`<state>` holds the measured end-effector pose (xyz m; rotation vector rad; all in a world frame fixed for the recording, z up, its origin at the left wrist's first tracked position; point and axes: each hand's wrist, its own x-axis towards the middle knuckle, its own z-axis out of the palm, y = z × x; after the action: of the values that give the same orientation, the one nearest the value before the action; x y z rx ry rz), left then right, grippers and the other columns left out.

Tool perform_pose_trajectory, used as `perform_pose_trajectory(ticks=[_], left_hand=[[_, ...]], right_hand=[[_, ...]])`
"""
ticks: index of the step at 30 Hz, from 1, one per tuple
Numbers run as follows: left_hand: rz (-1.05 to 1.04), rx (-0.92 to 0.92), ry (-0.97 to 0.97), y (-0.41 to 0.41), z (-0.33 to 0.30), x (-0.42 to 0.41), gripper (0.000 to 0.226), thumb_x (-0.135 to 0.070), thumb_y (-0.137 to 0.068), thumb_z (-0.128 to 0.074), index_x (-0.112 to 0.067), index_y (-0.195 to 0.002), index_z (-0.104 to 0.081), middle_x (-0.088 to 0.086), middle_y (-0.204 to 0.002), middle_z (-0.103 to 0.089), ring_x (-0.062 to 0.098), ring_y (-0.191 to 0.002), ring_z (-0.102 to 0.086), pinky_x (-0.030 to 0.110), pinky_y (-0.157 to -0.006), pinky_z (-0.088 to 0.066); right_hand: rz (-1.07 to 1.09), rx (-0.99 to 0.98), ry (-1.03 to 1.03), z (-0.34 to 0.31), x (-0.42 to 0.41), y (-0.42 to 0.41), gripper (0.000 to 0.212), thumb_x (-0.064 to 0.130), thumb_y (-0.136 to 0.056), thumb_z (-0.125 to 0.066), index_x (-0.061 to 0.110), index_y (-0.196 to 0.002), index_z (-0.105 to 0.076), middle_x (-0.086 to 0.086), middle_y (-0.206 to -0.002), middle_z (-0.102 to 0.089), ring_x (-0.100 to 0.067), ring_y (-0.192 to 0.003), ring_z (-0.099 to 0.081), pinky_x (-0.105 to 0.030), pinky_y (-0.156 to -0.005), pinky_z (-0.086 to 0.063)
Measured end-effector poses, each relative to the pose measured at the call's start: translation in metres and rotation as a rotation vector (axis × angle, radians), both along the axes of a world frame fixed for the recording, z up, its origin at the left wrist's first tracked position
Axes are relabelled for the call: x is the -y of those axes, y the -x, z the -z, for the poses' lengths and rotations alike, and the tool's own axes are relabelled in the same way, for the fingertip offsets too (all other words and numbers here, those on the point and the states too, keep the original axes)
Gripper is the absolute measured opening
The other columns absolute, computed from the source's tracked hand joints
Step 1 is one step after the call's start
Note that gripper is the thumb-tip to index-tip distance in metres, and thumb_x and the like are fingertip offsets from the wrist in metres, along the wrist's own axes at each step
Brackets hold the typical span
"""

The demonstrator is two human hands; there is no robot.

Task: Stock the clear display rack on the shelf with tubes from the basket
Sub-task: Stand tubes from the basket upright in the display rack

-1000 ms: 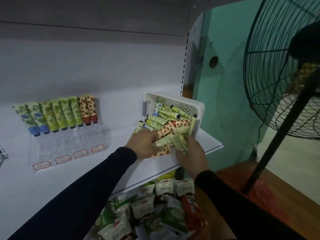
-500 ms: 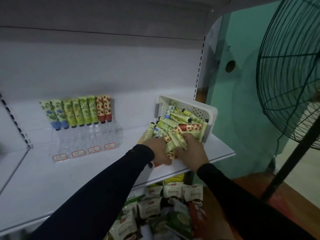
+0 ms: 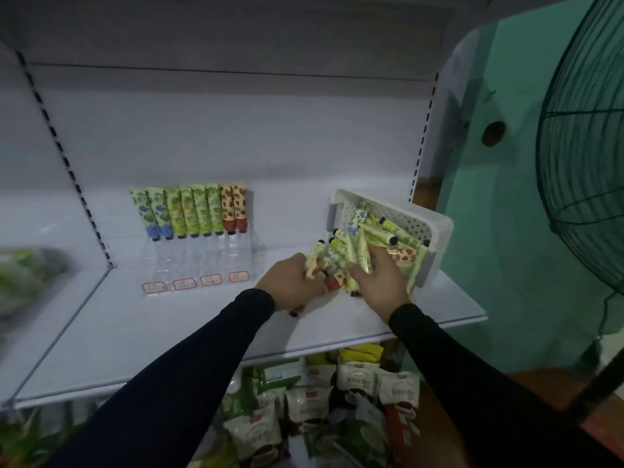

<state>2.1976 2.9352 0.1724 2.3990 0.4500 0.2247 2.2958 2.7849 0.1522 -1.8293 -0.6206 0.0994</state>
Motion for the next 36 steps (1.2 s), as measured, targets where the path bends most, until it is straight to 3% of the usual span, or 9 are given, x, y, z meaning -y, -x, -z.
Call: perform_pose_trajectory(ticks=[3, 5, 12, 17, 21, 24, 29, 33, 36], left_hand=[[-0.173, 0.213, 0.607, 0.019, -0.003, -0.016, 0.022, -0.031, -0.091, -0.064, -0.014, -0.102, -0.056, 0.004, -0.086, -0.063, 0.017, -0.071, -0.061, 0.032, -0.066, -0.055], [-0.254, 0.305, 0.787, 0.031, -0.003, -0.025, 0.027, -0.037, -0.092, -0.065, -0.017, -0.108, -0.057, 0.005, -0.089, -0.061, 0.017, -0.069, -0.059, 0.031, -0.061, -0.055], [-0.221, 0.402, 0.883, 0.063, 0.007, -0.047, 0.030, -0.037, -0.093, -0.064, -0.013, -0.111, -0.066, 0.005, -0.087, -0.072, 0.016, -0.064, -0.066, 0.026, -0.052, -0.050], [-0.297, 0.428, 0.970, 0.074, 0.016, -0.070, 0.028, -0.026, -0.090, -0.069, -0.010, -0.114, -0.068, 0.012, -0.105, -0.075, 0.032, -0.100, -0.070, 0.046, -0.090, -0.056], [-0.397, 0.449, 0.983, 0.077, 0.016, -0.086, 0.024, -0.024, -0.092, -0.066, -0.009, -0.111, -0.068, 0.012, -0.100, -0.076, 0.031, -0.096, -0.072, 0.045, -0.087, -0.057], [-0.443, 0.470, 0.936, 0.078, 0.015, -0.099, 0.019, -0.022, -0.093, -0.063, -0.010, -0.107, -0.069, 0.012, -0.096, -0.076, 0.029, -0.090, -0.073, 0.038, -0.075, -0.059], [-0.447, 0.540, 0.953, 0.086, 0.012, -0.119, 0.016, -0.013, -0.094, -0.058, -0.006, -0.105, -0.066, 0.015, -0.094, -0.075, 0.027, -0.081, -0.072, 0.032, -0.064, -0.055], [-0.452, 0.591, 1.020, 0.102, 0.011, -0.144, 0.013, -0.010, -0.093, -0.057, -0.004, -0.104, -0.062, 0.016, -0.092, -0.072, 0.027, -0.076, -0.067, 0.035, -0.064, -0.052], [-0.435, 0.644, 1.061, 0.113, 0.013, -0.164, 0.016, -0.006, -0.093, -0.056, -0.001, -0.108, -0.058, 0.014, -0.086, -0.071, 0.027, -0.077, -0.070, 0.039, -0.066, -0.055]], right_hand=[[-0.150, -0.174, -0.105, -0.008, -0.027, 0.010, 0.037, 0.022, -0.094, -0.063, 0.013, -0.128, -0.054, 0.008, -0.128, -0.059, -0.016, -0.117, -0.057, -0.036, -0.102, -0.046], [-0.222, -0.248, -0.143, -0.007, -0.046, 0.020, 0.030, 0.020, -0.090, -0.066, 0.016, -0.120, -0.062, -0.001, -0.116, -0.069, -0.022, -0.108, -0.065, -0.050, -0.098, -0.050], [-0.493, -0.225, -0.108, -0.006, -0.102, 0.063, 0.027, 0.017, -0.093, -0.061, 0.016, -0.119, -0.065, 0.000, -0.113, -0.072, -0.019, -0.107, -0.067, -0.048, -0.098, -0.051], [-0.558, -0.239, -0.046, -0.006, -0.128, 0.074, 0.033, 0.015, -0.098, -0.050, 0.018, -0.130, -0.058, 0.002, -0.121, -0.068, -0.014, -0.111, -0.064, -0.041, -0.100, -0.051], [-0.536, -0.333, -0.037, -0.008, -0.147, 0.078, 0.039, 0.027, -0.105, -0.036, 0.016, -0.141, -0.048, -0.001, -0.136, -0.058, -0.017, -0.123, -0.056, -0.041, -0.108, -0.044], [-0.526, -0.294, -0.026, -0.009, -0.160, 0.081, 0.036, 0.025, -0.106, -0.034, 0.015, -0.135, -0.054, -0.002, -0.128, -0.063, -0.018, -0.117, -0.060, -0.041, -0.104, -0.047], [-0.523, -0.325, -0.088, -0.018, -0.179, 0.080, 0.022, 0.013, -0.101, -0.047, 0.013, -0.112, -0.066, -0.008, -0.110, -0.071, -0.027, -0.105, -0.067, -0.048, -0.098, -0.051], [-0.497, -0.317, -0.085, -0.026, -0.193, 0.072, 0.021, 0.013, -0.093, -0.062, 0.017, -0.114, -0.060, -0.010, -0.109, -0.069, -0.029, -0.103, -0.066, -0.057, -0.095, -0.050], [-0.501, -0.297, -0.092, -0.032, -0.203, 0.067, 0.020, 0.016, -0.091, -0.064, 0.011, -0.109, -0.056, -0.013, -0.102, -0.064, -0.025, -0.090, -0.061, -0.050, -0.090, -0.052]])
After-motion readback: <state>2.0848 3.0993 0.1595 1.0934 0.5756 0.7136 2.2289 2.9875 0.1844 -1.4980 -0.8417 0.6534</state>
